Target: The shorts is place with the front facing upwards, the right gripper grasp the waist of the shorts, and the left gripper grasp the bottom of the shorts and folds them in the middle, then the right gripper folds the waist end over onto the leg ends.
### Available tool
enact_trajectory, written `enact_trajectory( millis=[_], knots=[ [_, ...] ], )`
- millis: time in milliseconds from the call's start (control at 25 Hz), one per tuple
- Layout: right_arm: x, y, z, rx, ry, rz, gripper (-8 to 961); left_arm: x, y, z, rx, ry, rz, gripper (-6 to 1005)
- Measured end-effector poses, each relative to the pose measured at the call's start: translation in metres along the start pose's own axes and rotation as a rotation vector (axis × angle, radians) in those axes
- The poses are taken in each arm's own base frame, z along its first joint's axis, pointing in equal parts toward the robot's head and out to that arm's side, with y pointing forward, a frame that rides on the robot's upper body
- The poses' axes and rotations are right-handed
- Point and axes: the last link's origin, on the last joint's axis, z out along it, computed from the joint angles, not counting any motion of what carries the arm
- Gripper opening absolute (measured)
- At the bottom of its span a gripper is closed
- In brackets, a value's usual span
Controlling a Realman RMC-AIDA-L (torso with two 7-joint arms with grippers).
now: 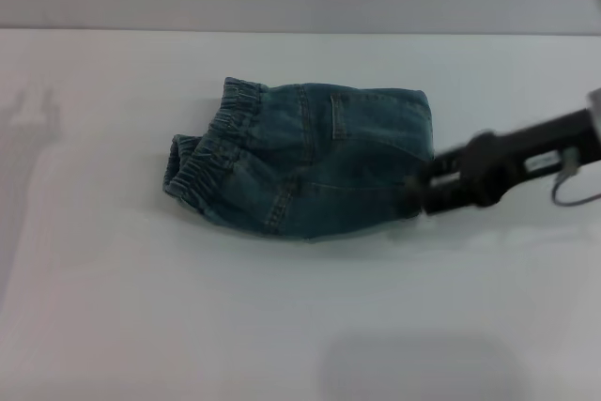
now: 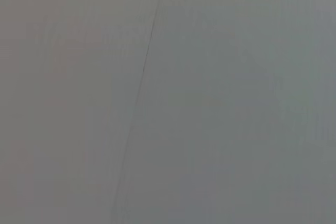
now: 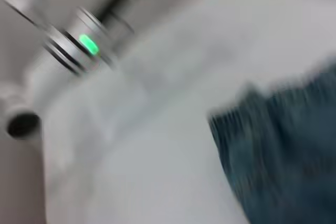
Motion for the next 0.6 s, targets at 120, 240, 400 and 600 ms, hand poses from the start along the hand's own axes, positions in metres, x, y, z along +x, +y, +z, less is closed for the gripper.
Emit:
enact_trajectory(
  millis=[120,240,400,600],
  knots=[
    [-0.006,0.005,-0.021,-0.006,-0.196,-0.119,506,0.001,0.000,0.001,-0.001,0.003,0.002,346],
    [-0.005,-0.001,-0.041,0.104,-0.484,-0.256,506,0.002,0.001,0.004,-0.004,0.007,0.003,346],
    [0.013,-0.018,-0.072,0.425,-0.858,-0.382,506,0.004,0.002,0.006,-0.008,0.012,0.004,346],
    [0.054,-0.047,-0.107,0.911,-1.174,-0.331,507,0.005,0.000,0.006,0.005,0.024,-0.001,346]
  ],
)
